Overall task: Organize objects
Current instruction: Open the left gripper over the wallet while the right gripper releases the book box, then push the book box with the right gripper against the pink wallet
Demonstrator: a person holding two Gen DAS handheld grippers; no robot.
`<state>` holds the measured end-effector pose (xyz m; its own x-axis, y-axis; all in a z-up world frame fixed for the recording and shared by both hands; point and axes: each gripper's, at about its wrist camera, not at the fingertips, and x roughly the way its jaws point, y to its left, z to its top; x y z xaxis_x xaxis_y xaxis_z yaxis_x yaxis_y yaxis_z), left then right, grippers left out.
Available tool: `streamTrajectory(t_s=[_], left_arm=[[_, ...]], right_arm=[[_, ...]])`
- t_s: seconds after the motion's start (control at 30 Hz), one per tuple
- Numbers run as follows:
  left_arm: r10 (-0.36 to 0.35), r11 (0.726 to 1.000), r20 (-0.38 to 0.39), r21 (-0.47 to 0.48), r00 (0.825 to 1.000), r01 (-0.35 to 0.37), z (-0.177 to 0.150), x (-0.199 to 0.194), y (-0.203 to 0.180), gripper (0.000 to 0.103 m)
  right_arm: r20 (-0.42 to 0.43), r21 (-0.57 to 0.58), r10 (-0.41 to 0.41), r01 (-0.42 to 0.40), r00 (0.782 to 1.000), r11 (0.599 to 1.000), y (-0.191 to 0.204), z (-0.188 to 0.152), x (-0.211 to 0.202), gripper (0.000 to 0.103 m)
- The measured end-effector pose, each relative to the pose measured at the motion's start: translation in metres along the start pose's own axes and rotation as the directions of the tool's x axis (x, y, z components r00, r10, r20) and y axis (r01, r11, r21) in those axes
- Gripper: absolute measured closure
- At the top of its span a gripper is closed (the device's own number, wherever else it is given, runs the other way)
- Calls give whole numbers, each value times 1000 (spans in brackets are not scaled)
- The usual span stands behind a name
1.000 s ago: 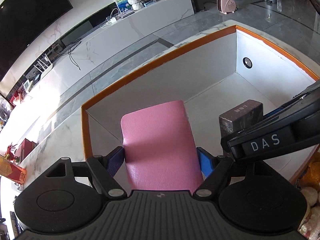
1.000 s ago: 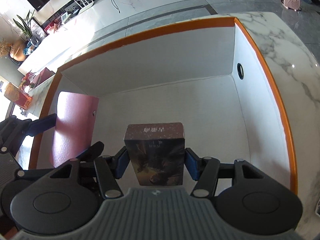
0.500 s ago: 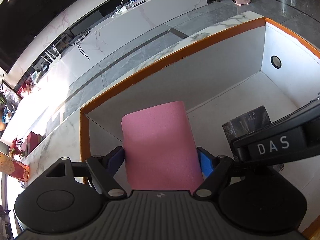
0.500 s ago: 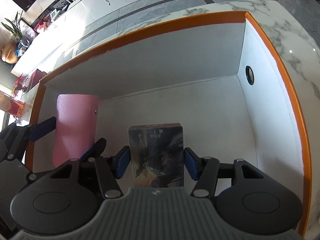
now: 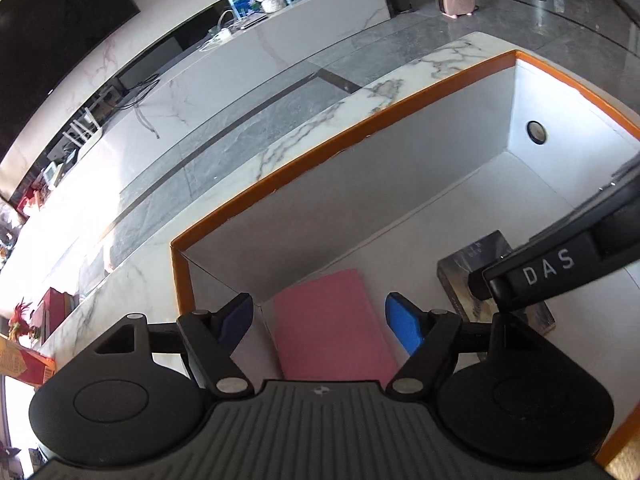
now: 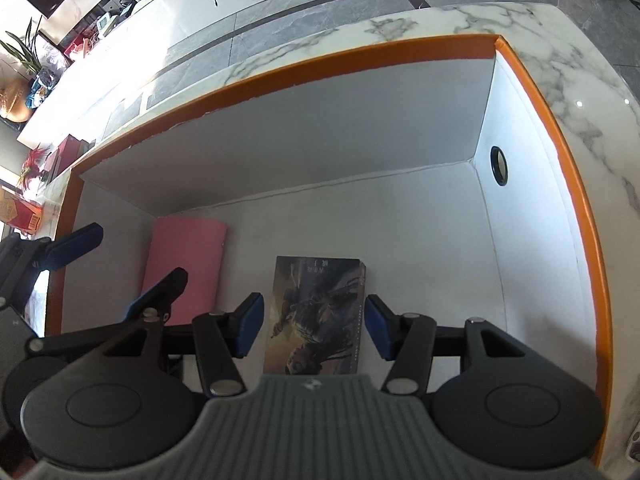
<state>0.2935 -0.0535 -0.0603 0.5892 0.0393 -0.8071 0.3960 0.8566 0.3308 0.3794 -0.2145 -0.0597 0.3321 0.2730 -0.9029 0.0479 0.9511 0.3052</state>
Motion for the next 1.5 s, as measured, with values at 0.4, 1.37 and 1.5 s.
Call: streamTrajectory(t_s=[0.4, 1.37, 1.5], left_arm=[[-66, 964, 30, 260, 997, 56, -25, -34, -10, 15], [-150, 983, 85, 121, 985, 139, -27, -30, 43, 15], [-162, 982, 81, 109, 984, 152, -29, -26, 47, 16]], right_arm=[[-138, -367, -120, 62, 983, 928, 26, -18, -2, 22], [-116, -794, -177, 15, 977, 607, 78, -13, 33, 51], [-81, -763, -154, 38, 985, 645, 74, -8, 32, 49]])
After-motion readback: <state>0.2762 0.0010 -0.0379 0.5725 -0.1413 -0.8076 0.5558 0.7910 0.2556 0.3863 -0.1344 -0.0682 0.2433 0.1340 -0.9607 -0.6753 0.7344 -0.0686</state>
